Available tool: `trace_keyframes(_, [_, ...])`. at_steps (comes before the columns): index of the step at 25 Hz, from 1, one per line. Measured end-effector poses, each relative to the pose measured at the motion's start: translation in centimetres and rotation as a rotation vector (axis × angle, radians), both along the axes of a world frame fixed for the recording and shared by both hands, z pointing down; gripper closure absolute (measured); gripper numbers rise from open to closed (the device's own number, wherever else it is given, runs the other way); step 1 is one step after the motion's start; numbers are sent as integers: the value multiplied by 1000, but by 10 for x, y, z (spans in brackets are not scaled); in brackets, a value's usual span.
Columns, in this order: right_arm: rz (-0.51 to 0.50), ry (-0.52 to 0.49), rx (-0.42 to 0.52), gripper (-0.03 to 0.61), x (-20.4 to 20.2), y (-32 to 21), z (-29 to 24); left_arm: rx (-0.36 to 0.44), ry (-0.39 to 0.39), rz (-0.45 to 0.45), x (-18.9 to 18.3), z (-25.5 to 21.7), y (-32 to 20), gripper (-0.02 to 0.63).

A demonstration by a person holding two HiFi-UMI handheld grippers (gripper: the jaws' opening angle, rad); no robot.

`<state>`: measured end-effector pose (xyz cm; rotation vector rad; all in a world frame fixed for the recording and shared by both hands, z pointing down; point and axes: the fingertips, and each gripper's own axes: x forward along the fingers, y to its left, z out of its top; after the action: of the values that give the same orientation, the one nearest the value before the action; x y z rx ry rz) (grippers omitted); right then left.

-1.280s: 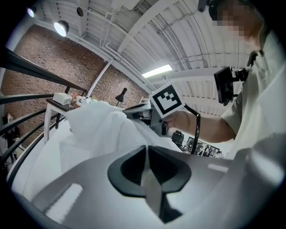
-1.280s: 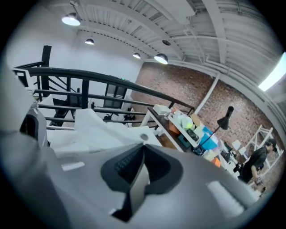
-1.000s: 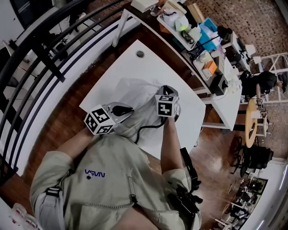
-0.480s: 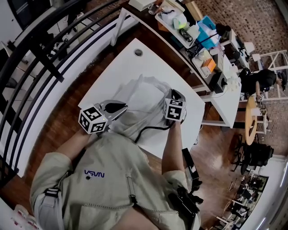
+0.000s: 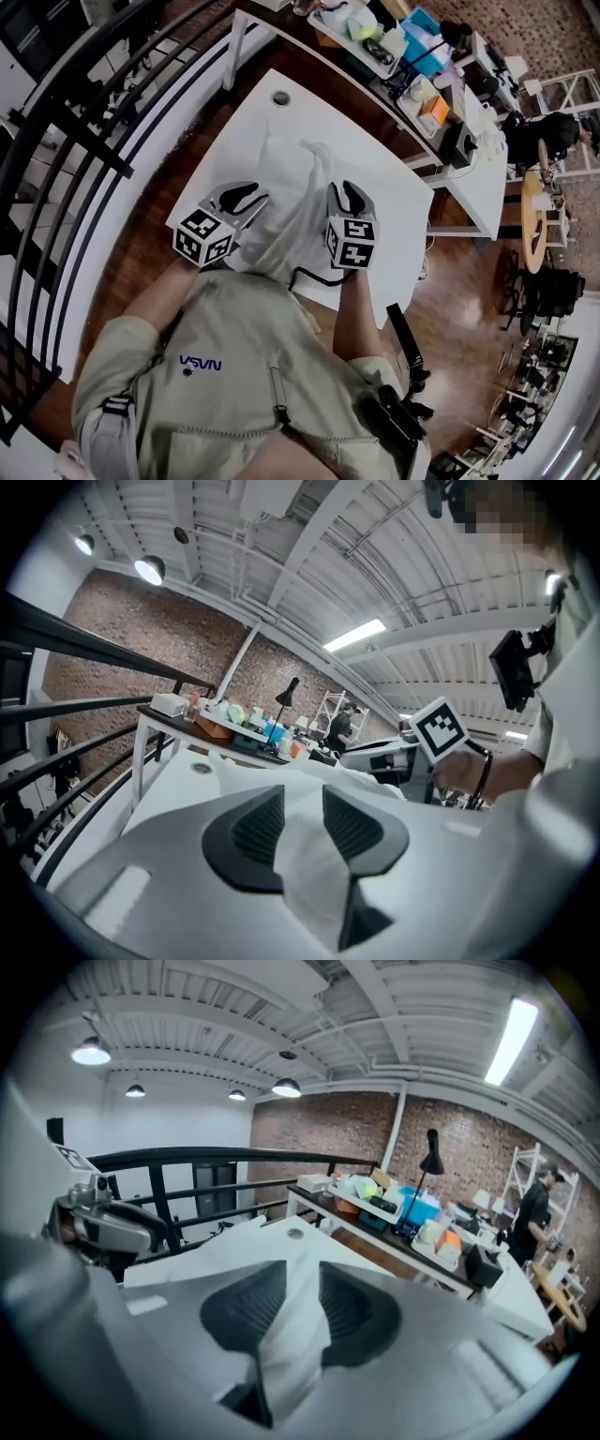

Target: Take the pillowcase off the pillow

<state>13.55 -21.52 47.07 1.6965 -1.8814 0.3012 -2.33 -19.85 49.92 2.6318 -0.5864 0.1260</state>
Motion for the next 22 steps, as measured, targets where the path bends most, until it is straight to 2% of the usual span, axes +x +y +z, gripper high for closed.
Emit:
trace_keyframes(5, [48,-66,2,469,-23,40,12,-37,-51,66,0,29,34,475])
trace_keyframes(9, [61,-80,-49,469,-45,69,31,-95,-81,100,-3,48,51,462])
trace_keyframes(17, [142,-60,-81,469,-68,100,41,-116,-76,189,-7,53,66,440])
trace_keyframes(22, [161,-74,-71,469,-72,115,37,-105,-114,219,4,61,73,431])
